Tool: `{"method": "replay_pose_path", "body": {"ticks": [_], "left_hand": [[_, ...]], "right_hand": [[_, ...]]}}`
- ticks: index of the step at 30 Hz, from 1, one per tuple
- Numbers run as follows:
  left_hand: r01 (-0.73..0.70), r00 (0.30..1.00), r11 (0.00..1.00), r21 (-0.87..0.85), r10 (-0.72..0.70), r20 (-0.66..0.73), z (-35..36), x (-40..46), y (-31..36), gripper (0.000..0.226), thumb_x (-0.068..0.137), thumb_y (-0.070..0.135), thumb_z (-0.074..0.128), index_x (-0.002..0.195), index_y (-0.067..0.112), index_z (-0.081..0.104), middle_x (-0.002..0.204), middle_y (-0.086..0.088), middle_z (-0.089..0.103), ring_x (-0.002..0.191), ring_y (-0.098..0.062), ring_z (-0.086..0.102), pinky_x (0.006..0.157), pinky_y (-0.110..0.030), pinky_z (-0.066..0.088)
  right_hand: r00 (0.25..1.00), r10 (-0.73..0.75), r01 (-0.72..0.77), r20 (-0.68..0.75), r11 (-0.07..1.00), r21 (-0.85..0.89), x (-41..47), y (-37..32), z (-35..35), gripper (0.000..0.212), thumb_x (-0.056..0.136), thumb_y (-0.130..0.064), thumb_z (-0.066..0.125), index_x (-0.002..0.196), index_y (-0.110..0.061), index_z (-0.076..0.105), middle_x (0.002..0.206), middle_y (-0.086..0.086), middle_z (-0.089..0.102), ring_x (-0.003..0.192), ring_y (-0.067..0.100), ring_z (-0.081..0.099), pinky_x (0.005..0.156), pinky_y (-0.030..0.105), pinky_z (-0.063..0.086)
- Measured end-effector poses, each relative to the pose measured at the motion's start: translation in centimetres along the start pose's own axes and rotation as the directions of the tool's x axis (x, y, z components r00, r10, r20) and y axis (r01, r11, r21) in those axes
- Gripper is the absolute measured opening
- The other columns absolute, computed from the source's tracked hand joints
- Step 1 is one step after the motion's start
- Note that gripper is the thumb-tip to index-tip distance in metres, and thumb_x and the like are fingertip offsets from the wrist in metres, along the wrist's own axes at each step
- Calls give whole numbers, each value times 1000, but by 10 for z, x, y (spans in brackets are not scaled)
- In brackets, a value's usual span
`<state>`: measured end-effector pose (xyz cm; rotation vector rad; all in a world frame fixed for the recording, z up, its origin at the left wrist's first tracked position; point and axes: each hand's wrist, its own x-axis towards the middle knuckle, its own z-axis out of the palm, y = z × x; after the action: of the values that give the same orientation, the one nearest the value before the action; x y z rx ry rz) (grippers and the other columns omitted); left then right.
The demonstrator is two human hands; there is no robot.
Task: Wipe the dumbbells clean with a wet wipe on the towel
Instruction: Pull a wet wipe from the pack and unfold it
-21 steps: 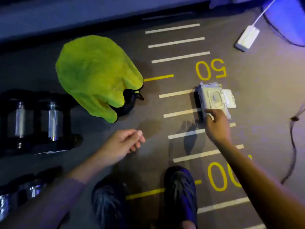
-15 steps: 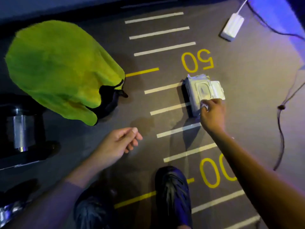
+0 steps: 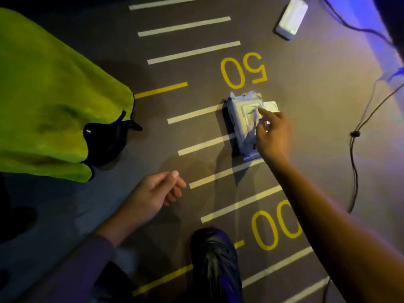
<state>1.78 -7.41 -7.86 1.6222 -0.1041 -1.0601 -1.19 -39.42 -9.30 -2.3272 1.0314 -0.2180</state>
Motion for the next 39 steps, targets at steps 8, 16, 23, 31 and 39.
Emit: {"method": "replay_pose_path", "body": {"ticks": [8, 16, 23, 31, 39], "left_hand": [[24, 1000, 999, -39, -24, 13, 13, 17, 9, 48, 102, 55, 49, 89, 16, 74, 70, 6, 67, 66, -9, 59, 59, -17, 48], [-1, 998, 999, -44, 4, 62, 17, 18, 17, 49, 104, 53, 47, 96, 12, 73, 76, 5, 66, 70, -8, 59, 61, -18, 48], [4, 998, 1000, -29, -2, 56, 21, 12, 26, 46, 96, 46, 42, 98, 10, 71, 78, 0, 65, 71, -7, 60, 64, -18, 48], [5, 1000, 999, -53, -4, 20, 28, 10, 28, 40, 111, 25, 42, 97, 2, 70, 75, -2, 63, 66, -10, 56, 59, -18, 45], [11, 1000, 997, -75, -10, 12, 30, 11, 30, 43, 96, 49, 46, 91, 14, 72, 71, 6, 67, 67, -8, 59, 59, -17, 48]], "right_hand": [[994, -99, 101, 36, 994, -51, 20, -5, -11, 24, 85, -10, 71, 105, -22, 78, 101, -9, 62, 84, 16, 62, 78, 33, 53], [981, -155, 177, 115, 960, -217, 28, 3, -15, 11, 89, -35, 76, 89, -24, 78, 105, -4, 64, 82, 18, 62, 66, 28, 41], [978, -174, 197, 112, 945, -260, 29, 0, -13, 17, 94, -34, 73, 104, -22, 80, 111, -1, 65, 88, 21, 64, 70, 29, 46], [991, -98, 121, 88, 940, -319, 34, -9, -11, 13, 90, -30, 71, 91, -21, 79, 110, -1, 68, 88, 25, 66, 74, 31, 44], [998, 27, -15, 55, 978, -210, 29, -20, -16, 11, 93, -33, 65, 94, -22, 67, 103, 3, 72, 86, 26, 66, 82, 40, 56]]}}
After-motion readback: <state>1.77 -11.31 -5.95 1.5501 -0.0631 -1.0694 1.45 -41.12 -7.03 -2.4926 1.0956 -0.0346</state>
